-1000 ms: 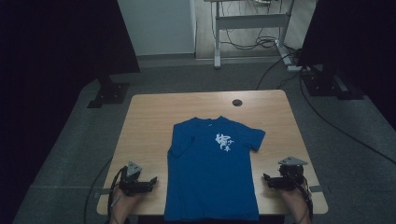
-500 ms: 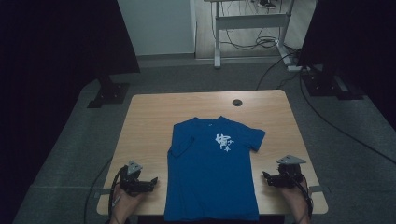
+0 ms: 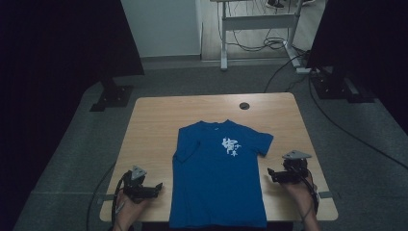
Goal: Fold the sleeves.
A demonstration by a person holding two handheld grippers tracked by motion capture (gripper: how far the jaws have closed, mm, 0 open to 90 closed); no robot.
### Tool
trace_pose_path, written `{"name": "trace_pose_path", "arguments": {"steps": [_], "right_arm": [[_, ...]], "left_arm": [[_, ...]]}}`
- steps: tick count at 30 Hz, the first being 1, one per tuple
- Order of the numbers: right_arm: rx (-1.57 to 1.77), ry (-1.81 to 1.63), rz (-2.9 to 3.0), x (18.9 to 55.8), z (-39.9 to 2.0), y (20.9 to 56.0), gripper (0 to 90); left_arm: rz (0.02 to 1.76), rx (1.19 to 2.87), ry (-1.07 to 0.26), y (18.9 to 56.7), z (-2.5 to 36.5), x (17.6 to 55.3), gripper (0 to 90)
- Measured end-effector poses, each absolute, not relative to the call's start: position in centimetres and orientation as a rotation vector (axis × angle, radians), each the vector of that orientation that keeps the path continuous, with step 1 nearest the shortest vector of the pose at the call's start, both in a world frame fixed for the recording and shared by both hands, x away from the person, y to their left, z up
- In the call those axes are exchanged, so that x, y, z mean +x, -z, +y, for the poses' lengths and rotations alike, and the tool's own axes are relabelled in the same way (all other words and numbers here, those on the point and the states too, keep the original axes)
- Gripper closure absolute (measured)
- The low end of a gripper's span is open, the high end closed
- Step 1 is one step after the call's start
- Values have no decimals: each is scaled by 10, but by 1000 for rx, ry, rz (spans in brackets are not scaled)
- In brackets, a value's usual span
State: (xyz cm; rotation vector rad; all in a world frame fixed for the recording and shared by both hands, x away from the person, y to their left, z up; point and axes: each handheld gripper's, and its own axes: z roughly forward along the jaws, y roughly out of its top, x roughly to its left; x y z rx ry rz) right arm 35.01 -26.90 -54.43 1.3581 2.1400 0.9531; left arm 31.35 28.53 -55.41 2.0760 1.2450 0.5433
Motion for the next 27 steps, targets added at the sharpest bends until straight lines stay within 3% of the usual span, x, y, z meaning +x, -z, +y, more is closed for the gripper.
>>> {"name": "trace_pose_path", "arguments": {"steps": [27], "right_arm": [[1347, -946, 2113, 402, -261, 537, 122]], "left_arm": [[1250, 2074, -544, 554, 285, 313, 0]]}}
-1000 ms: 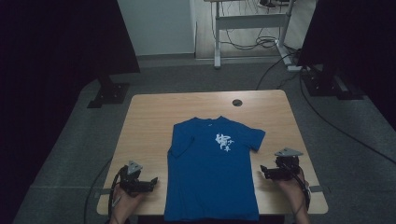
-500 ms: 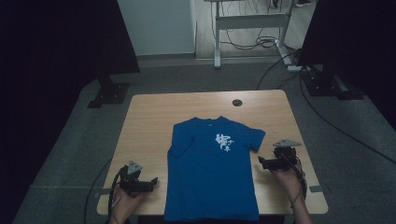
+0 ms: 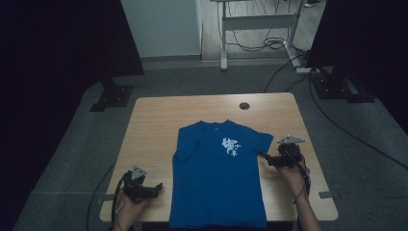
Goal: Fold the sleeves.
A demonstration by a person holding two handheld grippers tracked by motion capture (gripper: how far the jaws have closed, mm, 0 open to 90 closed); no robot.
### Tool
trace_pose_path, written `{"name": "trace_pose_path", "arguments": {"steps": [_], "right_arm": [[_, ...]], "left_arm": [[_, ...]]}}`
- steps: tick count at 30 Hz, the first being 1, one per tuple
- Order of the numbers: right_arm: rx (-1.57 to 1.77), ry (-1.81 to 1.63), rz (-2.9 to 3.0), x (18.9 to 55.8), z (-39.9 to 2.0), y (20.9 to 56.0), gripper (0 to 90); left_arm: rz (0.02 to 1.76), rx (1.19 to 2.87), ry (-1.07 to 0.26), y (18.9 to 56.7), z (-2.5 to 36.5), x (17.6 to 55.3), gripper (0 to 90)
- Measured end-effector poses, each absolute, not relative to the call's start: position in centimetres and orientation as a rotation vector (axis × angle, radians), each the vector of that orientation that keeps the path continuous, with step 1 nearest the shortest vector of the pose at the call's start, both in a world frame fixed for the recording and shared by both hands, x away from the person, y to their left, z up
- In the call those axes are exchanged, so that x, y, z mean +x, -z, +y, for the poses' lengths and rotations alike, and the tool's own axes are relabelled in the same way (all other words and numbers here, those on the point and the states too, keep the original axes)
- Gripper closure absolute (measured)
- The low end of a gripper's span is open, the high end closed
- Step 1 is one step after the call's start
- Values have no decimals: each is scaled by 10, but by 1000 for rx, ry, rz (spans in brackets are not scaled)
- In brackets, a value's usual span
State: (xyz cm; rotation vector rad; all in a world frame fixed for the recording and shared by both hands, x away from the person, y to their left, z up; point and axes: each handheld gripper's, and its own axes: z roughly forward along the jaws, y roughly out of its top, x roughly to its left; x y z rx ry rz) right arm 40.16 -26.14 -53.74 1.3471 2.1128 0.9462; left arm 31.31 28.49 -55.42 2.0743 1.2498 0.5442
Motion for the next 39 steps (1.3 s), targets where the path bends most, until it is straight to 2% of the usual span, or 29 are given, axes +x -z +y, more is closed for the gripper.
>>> {"name": "trace_pose_path", "arguments": {"steps": [24, 39], "right_arm": [[1404, -979, 2051, 441, -268, 540, 186], [1433, -958, 2033, 469, -270, 549, 332]], "left_arm": [[1255, 2071, -546, 554, 285, 313, 0], [1256, 2070, -546, 554, 285, 313, 0]]}}
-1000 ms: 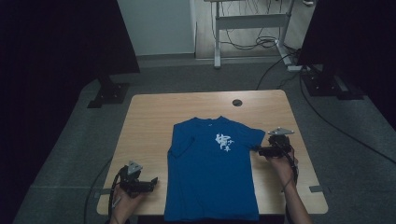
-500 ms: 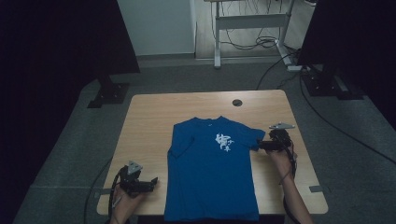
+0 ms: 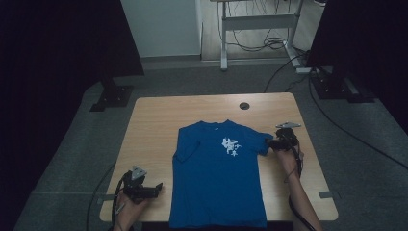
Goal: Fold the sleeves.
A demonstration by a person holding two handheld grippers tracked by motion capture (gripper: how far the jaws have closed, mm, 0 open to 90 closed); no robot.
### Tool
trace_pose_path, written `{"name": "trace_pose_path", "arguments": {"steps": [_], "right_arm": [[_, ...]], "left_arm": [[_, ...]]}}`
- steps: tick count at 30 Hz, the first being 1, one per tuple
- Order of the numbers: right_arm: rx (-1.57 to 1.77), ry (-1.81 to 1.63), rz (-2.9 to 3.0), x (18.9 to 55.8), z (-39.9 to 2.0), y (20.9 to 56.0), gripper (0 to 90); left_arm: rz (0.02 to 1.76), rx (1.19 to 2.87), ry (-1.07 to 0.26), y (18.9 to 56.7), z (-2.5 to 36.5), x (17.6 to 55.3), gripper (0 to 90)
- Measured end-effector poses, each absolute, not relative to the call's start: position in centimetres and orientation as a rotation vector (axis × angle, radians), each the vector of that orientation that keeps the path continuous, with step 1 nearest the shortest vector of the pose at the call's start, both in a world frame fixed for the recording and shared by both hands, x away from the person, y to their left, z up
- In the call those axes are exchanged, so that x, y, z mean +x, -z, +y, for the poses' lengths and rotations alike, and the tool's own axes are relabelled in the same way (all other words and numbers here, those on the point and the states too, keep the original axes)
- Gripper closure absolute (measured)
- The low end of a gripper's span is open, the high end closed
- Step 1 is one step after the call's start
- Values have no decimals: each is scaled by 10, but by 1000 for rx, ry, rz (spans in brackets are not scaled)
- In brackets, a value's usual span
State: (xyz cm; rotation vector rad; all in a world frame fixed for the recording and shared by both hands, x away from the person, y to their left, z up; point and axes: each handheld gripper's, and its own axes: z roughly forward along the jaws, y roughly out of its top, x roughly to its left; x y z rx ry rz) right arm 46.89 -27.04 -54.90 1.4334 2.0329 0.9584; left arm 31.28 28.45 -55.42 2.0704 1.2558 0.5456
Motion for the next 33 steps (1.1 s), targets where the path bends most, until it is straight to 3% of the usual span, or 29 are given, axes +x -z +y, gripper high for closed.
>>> {"name": "trace_pose_path", "arguments": {"steps": [16, 25, 33], "right_arm": [[1459, -986, 2037, 480, -269, 555, 555], [1510, -1043, 2037, 476, -265, 555, 849], [1492, -1022, 2035, 474, -262, 553, 853]], "left_arm": [[1256, 2072, -545, 554, 285, 313, 0], [1256, 2070, -546, 554, 285, 313, 0], [1255, 2070, -546, 554, 285, 313, 0]]}}
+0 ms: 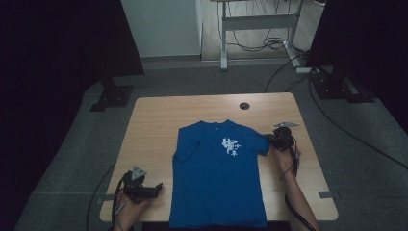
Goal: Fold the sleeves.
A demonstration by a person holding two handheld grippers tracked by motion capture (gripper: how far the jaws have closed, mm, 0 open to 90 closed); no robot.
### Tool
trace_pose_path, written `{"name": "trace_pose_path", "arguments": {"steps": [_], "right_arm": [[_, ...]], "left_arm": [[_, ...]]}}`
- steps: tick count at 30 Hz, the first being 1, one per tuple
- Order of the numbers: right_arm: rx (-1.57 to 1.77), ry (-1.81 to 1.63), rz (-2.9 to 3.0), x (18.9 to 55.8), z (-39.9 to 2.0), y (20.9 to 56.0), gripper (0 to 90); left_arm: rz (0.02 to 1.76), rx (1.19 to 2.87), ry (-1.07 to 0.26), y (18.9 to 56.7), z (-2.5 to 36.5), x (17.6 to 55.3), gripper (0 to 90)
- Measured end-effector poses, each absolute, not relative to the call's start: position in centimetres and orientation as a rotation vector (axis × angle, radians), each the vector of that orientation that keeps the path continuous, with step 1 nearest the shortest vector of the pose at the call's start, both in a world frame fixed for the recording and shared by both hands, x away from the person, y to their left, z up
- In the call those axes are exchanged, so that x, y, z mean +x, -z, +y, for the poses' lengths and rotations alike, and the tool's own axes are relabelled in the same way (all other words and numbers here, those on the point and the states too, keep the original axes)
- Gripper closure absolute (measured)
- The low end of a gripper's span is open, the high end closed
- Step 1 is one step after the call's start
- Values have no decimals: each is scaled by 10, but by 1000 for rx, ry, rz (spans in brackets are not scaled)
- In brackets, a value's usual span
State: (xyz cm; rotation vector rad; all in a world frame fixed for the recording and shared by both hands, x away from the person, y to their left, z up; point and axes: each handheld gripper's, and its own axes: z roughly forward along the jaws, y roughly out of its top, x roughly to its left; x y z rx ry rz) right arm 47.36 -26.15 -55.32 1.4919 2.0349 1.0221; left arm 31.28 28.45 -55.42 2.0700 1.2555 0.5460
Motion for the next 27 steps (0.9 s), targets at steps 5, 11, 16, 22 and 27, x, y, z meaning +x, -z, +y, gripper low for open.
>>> {"name": "trace_pose_path", "arguments": {"steps": [5, 11, 16, 22, 27], "right_arm": [[1454, -1014, 2033, 470, -257, 546, 853], [1440, -1036, 2032, 466, -249, 536, 853], [1430, -1052, 2040, 463, -243, 531, 853], [1407, -1056, 2058, 461, -232, 526, 852], [1389, -1059, 2073, 460, -224, 523, 851]], "left_arm": [[1256, 2070, -546, 554, 285, 313, 0], [1256, 2070, -546, 554, 285, 313, 1], [1260, 2067, -548, 554, 284, 312, 1], [1263, 2066, -549, 554, 284, 312, 1], [1263, 2066, -549, 554, 284, 312, 1]]}}
